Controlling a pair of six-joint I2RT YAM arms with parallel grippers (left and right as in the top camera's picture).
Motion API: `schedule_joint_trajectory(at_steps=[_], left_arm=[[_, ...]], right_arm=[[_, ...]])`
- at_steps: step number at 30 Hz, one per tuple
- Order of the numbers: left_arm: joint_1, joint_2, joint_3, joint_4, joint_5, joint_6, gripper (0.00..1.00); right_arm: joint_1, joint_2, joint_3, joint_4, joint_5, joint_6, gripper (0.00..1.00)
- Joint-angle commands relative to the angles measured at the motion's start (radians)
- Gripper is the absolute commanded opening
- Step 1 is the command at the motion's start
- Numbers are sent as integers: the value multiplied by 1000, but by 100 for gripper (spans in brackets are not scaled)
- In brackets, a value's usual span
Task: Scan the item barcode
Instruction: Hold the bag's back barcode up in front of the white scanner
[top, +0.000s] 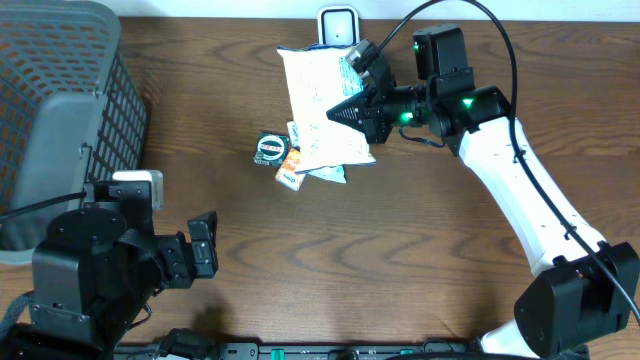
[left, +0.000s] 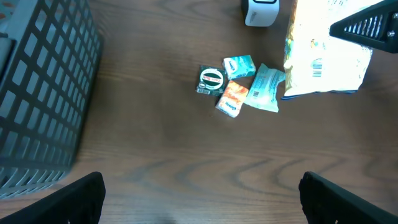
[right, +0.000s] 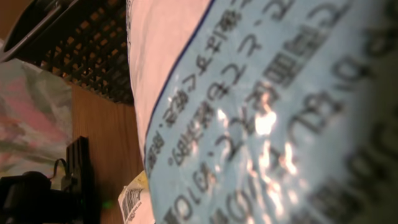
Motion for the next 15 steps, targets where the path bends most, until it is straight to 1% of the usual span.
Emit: schedule_joint_trajectory(at_steps=[1, 15], left_arm=[[3, 3, 9, -1, -2, -13, 98], [3, 3, 9, -1, -2, -13, 98]], right_arm=[[-3, -24, 28, 0, -18, -5, 1], [-30, -24, 28, -2, -17, -16, 1]])
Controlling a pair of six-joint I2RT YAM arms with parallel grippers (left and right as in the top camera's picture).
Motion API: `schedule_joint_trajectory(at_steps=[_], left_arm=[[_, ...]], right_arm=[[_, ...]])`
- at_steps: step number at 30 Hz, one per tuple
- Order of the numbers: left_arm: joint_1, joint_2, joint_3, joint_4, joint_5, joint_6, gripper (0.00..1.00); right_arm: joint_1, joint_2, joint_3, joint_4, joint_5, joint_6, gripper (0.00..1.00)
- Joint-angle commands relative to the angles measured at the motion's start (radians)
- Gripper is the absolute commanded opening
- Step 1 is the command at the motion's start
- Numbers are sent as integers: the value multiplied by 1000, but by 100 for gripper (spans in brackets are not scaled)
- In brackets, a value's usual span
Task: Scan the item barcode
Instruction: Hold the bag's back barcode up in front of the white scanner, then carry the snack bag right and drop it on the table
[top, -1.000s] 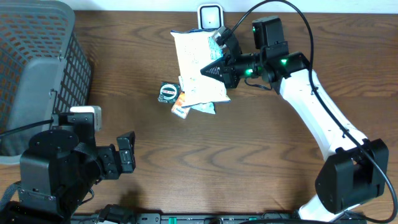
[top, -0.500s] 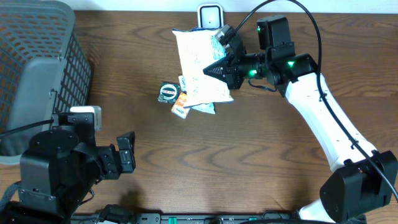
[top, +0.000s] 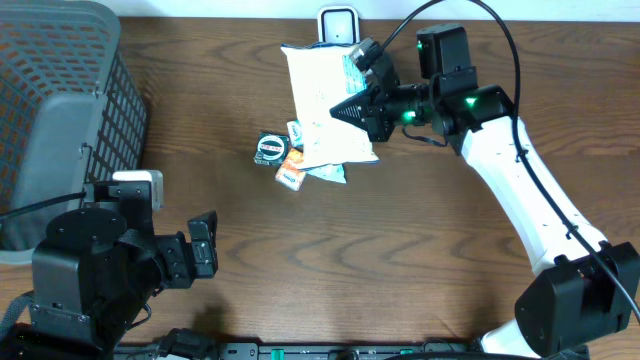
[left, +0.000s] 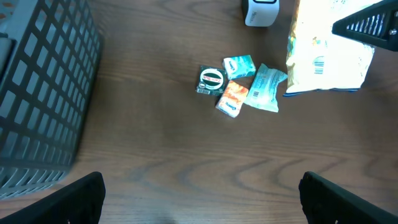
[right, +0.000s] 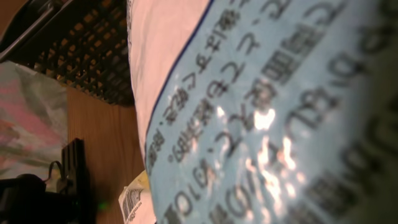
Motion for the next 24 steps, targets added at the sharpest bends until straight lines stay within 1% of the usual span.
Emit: schedule_joint_trajectory(at_steps=[1, 3, 5, 9, 15, 18, 20, 22, 24], left_arm=[[3, 3, 9, -1, -2, -13, 98], [3, 3, 9, -1, -2, -13, 98], [3, 3, 9, -1, -2, -13, 98], [3, 3, 9, -1, -2, -13, 98], [3, 3, 9, -1, -2, -13, 98], [3, 3, 9, -1, -2, -13, 98], [3, 3, 9, -1, -2, -13, 98], [3, 3, 9, -1, -2, -13, 98], [3, 3, 9, -1, -2, -13, 98]], right_arm=[[-14, -24, 28, -5, -20, -15, 1], [-14, -24, 28, -19, 17, -15, 1], [-14, -21, 27, -51, 98, -15, 1], [-10, -2, 21, -119, 318, -13, 1], [-6, 48, 16, -159, 848, 144, 1], [-6, 60, 16, -188, 1176, 190, 1], [-6, 68, 16, -209, 1327, 191, 1], [-8, 80, 16, -230, 1416, 191, 1], [-13, 97, 16, -245, 1432, 192, 1]])
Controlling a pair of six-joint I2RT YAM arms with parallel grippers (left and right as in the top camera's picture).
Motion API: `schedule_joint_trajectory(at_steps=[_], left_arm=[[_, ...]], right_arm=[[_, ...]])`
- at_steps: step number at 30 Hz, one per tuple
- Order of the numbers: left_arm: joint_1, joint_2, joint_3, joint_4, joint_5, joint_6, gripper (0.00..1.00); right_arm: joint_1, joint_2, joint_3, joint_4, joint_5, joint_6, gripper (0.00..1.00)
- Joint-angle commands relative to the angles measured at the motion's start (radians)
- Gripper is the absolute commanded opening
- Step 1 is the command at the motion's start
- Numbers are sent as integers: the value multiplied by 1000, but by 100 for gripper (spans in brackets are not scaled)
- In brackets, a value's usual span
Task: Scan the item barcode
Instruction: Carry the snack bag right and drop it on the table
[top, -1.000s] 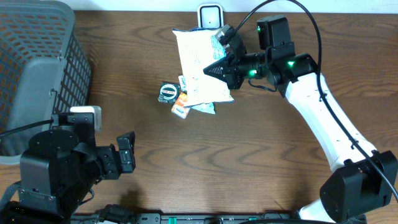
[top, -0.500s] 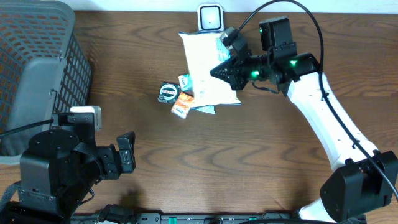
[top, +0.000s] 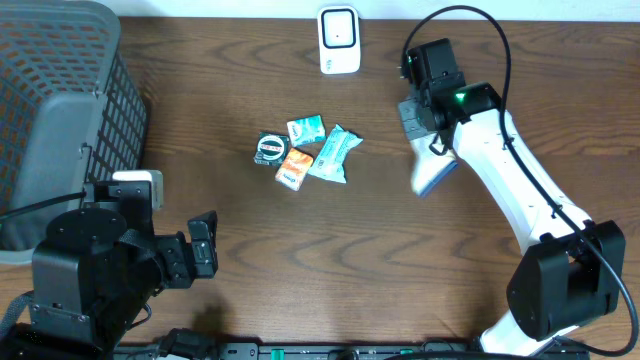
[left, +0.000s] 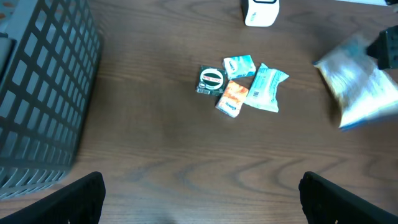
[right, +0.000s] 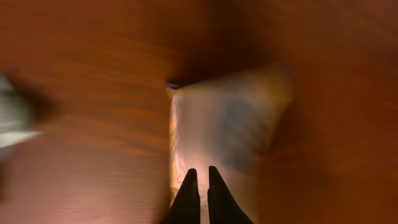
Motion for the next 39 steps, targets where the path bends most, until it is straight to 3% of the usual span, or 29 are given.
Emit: schedule_joint_trajectory(at_steps=[1, 8, 10, 11, 17, 19, 21, 25, 29, 31, 39], left_arm=[[3, 3, 9, -1, -2, -13, 98], [3, 3, 9, -1, -2, -13, 98], [3, 3, 9, -1, -2, -13, 98], [3, 3, 9, -1, -2, -12, 98], [3, 3, 9, -1, -2, -13, 98], [3, 3, 9, -1, -2, -13, 98], [3, 3, 9, -1, -2, -13, 98], [3, 3, 9, -1, -2, -13, 98], [3, 3, 9, -1, -2, -13, 98], [3, 3, 9, -1, -2, -13, 98], [3, 3, 9, -1, -2, -13, 98]], right_arm=[[-13, 31, 15, -18, 220, 33, 1], [-16, 92, 14, -47, 143, 42, 1], [-26, 96, 14, -49, 120, 90, 27], [-38, 95, 15, -48, 85, 101, 34], [-188, 95, 29, -55, -265, 101, 52], [-270, 95, 32, -58, -422, 101, 55], [-372, 95, 32, -65, -616, 100, 64], [-528, 95, 31, -91, -848, 89, 71], [-648, 98, 26, -139, -856, 34, 73], [-689, 101, 1, -146, -846, 2, 78], [-739, 104, -119, -77, -805, -2, 83]])
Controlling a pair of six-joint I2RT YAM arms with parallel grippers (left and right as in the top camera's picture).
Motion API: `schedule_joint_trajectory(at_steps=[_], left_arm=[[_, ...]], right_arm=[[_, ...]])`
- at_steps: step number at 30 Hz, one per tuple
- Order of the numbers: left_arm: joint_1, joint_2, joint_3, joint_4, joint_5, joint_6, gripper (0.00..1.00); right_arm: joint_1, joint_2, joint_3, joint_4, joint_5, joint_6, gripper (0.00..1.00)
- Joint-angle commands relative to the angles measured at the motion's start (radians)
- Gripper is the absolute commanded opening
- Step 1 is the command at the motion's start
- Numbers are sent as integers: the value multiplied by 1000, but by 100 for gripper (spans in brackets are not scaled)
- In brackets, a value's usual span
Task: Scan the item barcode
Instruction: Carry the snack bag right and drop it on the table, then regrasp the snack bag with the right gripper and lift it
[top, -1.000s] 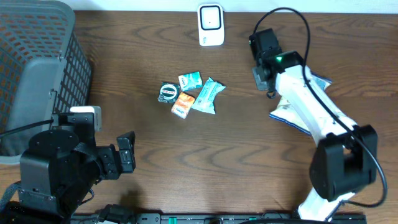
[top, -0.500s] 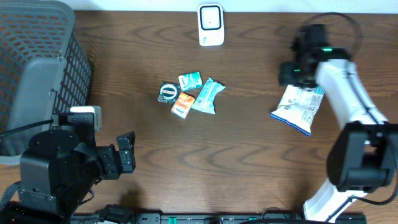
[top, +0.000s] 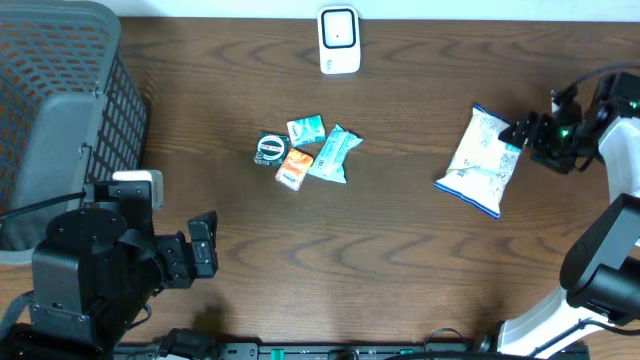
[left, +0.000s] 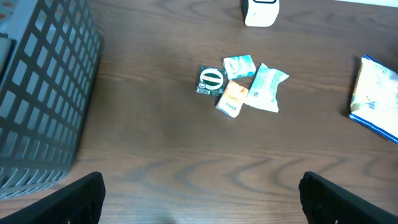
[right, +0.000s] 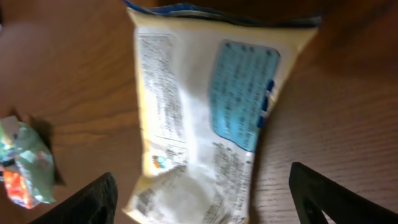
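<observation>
A white and blue snack bag (top: 480, 161) lies flat on the table at the right, also seen as the bag (right: 199, 118) in the right wrist view and the bag (left: 375, 98) at the right edge of the left wrist view. My right gripper (top: 528, 133) stands open just right of the bag's top end, nothing between its fingers (right: 311, 193). The white barcode scanner (top: 339, 40) stands at the table's far edge. My left gripper (left: 199, 199) is open near the front left, empty.
A cluster of small packets (top: 305, 152) lies mid-table: a round black tin (top: 270, 147), an orange packet (top: 291, 169), two teal packets. A grey mesh basket (top: 60, 110) fills the far left.
My right gripper was shut on the bag's edge right of centre. Now the bag lies flat farther right and the gripper is open beside it. The left arm has not moved.
My right gripper held the snack bag up in front of the scanner at the two oldest moments. Then the bag was down on the table right of centre, still gripped. Now it lies released at the right, the gripper open.
</observation>
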Motion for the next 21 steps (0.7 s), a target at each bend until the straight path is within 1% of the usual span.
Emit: schedule_joint_trajectory(at_steps=[1, 6, 9, 11, 13, 16, 18, 19, 20, 21], left_arm=[[3, 3, 9, -1, -2, -13, 98], [3, 3, 9, -1, -2, -13, 98], [3, 3, 9, -1, -2, -13, 98], [3, 3, 9, -1, -2, -13, 98], [3, 3, 9, -1, -2, -13, 98], [3, 3, 9, -1, -2, -13, 98], [3, 3, 9, -1, -2, -13, 98], [3, 3, 9, -1, -2, -13, 98], [3, 3, 9, -1, -2, -13, 98], [3, 3, 9, -1, -2, -13, 98]], right_arm=[[-10, 3, -67, 35, -23, -25, 83], [-9, 3, -151, 105, -29, -11, 83], [-9, 3, -222, 203, -86, 2, 82], [-9, 3, -267, 272, -141, 2, 80], [-9, 3, -312, 342, -183, 2, 73], [-3, 3, -355, 414, -209, 2, 50], [4, 3, -360, 428, -209, 2, 33], [7, 3, -360, 430, -209, 2, 19], [8, 3, -359, 434, -209, 9, 8], [10, 2, -356, 434, -209, 26, 1]])
